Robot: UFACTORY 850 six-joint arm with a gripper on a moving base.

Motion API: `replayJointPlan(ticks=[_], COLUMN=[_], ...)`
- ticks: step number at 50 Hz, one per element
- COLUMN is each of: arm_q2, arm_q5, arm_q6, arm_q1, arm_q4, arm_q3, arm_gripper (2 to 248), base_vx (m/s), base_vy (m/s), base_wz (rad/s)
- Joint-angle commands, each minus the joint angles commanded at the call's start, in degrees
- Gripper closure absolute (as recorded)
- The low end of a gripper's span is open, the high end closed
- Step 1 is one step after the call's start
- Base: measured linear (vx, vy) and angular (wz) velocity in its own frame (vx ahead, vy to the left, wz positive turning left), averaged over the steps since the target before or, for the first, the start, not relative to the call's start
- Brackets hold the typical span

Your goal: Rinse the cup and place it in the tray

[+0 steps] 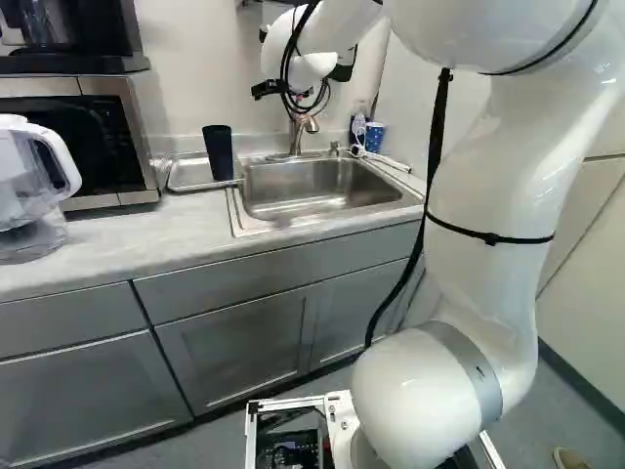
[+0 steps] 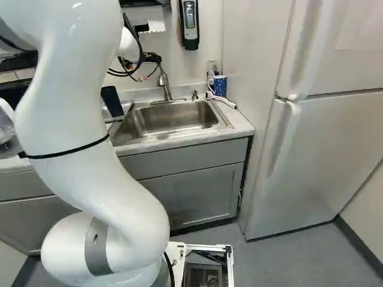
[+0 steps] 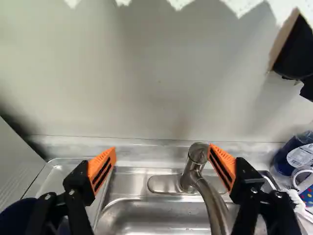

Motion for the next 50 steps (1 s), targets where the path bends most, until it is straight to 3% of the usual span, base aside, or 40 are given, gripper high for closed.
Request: replayJointPlan(ticks=[21,50], arm_q2=[0.2,4.6], arm_q5=[0.7,1.0], arm_q6=[0.0,0.0], arm_q1=[0.2,2.8], arm_q4=[0.0,0.0], arm_q3=[0.2,5.0], arm_gripper=[3,3], base_vx=[0.0,0.0], base_vy=[0.0,0.0], base_wz=[0.0,0.0])
